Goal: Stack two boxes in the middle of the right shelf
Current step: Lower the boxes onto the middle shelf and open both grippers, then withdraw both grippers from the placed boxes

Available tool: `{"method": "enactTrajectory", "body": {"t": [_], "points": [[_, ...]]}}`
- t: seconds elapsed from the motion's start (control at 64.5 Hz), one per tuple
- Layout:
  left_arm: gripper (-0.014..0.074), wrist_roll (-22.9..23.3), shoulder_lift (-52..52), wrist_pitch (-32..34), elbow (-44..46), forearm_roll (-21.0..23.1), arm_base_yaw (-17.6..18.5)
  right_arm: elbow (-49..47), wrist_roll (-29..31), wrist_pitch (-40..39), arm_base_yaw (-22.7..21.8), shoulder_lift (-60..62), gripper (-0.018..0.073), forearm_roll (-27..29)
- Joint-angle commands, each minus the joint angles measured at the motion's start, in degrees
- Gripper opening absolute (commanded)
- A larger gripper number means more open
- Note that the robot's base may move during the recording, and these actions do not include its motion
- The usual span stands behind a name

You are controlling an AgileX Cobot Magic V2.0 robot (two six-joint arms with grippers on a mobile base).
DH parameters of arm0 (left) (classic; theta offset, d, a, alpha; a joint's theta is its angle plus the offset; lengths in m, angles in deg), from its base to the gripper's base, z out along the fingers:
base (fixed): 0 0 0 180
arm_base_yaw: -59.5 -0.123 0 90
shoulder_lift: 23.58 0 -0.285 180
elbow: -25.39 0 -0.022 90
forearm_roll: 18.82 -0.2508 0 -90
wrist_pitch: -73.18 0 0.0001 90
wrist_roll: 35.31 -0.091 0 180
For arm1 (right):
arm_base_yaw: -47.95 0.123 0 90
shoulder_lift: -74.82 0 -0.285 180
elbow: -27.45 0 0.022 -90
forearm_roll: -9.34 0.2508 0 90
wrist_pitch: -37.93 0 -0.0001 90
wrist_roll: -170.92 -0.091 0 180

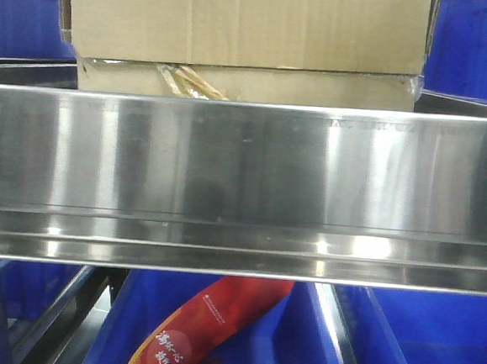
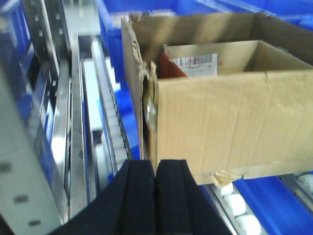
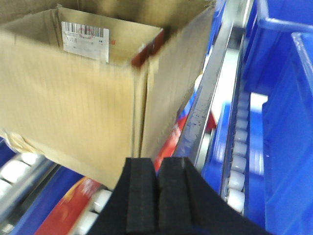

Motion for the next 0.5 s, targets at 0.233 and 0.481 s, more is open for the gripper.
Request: {"method": "enactTrajectory", "body": {"t": [0.233, 0.481], "points": [[-0.0111, -0.2, -16.1, 19.5, -25.3, -0.4, 0.1, 23.8, 3.6, -23.3, -0.1, 11.7, -0.0154, -1.5], [-0.0111, -0.2, -18.0, 25.5, -29.9, -0.4, 0.1, 29.8, 3.6, -32.3, -0.1, 12.7, -0.0154, -1.5]]}}
